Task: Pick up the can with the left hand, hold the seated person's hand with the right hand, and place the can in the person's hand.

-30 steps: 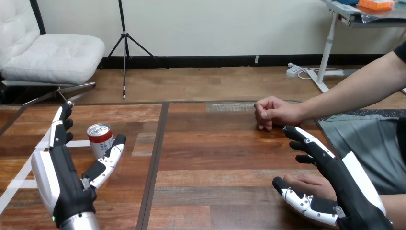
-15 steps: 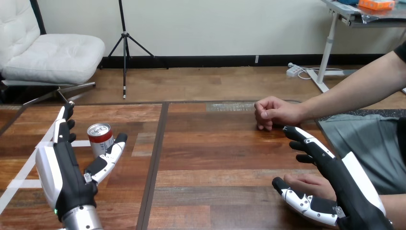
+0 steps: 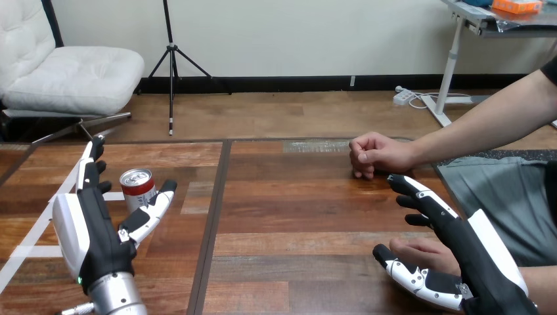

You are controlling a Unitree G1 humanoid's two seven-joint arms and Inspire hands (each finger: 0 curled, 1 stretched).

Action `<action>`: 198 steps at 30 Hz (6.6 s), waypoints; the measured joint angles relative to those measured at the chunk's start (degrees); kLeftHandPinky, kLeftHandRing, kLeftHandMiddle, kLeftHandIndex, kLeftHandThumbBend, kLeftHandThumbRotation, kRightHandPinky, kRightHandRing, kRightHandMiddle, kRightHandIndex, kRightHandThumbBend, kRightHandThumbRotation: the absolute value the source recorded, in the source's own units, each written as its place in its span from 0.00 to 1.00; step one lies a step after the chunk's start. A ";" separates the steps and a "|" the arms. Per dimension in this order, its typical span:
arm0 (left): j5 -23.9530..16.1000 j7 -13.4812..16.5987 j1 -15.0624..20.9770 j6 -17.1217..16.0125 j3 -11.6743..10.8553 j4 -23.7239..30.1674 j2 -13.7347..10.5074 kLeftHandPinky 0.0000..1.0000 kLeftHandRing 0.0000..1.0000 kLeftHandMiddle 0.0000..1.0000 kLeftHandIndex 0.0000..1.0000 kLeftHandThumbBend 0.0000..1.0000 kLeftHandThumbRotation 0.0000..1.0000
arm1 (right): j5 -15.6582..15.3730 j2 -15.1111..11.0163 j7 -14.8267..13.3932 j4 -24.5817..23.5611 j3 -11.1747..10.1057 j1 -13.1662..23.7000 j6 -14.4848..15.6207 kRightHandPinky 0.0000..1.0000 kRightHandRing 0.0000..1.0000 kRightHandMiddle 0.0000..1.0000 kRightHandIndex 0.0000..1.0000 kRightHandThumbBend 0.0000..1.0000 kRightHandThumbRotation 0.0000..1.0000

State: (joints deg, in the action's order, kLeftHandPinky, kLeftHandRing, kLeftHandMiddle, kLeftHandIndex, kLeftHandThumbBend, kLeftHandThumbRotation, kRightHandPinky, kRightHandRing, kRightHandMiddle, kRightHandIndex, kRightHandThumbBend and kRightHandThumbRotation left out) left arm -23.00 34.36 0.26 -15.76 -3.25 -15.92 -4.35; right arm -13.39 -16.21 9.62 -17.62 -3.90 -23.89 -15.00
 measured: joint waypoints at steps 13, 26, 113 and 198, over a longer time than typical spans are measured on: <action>0.01 0.06 1.83 1.73 -0.09 -0.12 -0.05 0.69 0.81 0.88 0.86 0.76 0.06 | 0.00 0.00 0.03 0.00 0.00 0.00 0.05 0.83 0.89 0.91 0.90 0.43 0.12; 0.00 0.24 2.78 2.88 -0.10 -0.17 -0.20 0.70 0.83 0.88 0.87 0.75 0.04 | 0.03 -0.01 0.34 0.00 -0.01 0.00 0.05 0.83 0.89 0.92 0.90 0.43 0.12; -8.92 -7.70 6.57 19.52 2.40 0.03 -8.18 0.67 0.79 0.84 0.84 0.80 0.08 | 0.20 -0.05 1.38 0.00 -0.06 0.00 0.05 0.84 0.90 0.92 0.90 0.43 0.12; -10.06 -22.69 15.57 29.56 4.99 -0.95 -15.35 0.58 0.74 0.83 0.84 0.80 0.16 | -0.08 -0.05 1.37 0.00 -0.06 0.00 0.04 0.82 0.89 0.91 0.90 0.43 0.11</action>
State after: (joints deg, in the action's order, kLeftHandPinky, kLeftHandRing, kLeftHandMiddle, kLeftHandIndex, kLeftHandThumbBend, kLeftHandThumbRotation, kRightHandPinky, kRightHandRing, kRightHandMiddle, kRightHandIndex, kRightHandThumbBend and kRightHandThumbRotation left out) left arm -33.06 11.67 15.83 13.80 1.74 -16.88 -19.70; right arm -13.47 -16.26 11.00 -17.62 -3.96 -23.89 -14.96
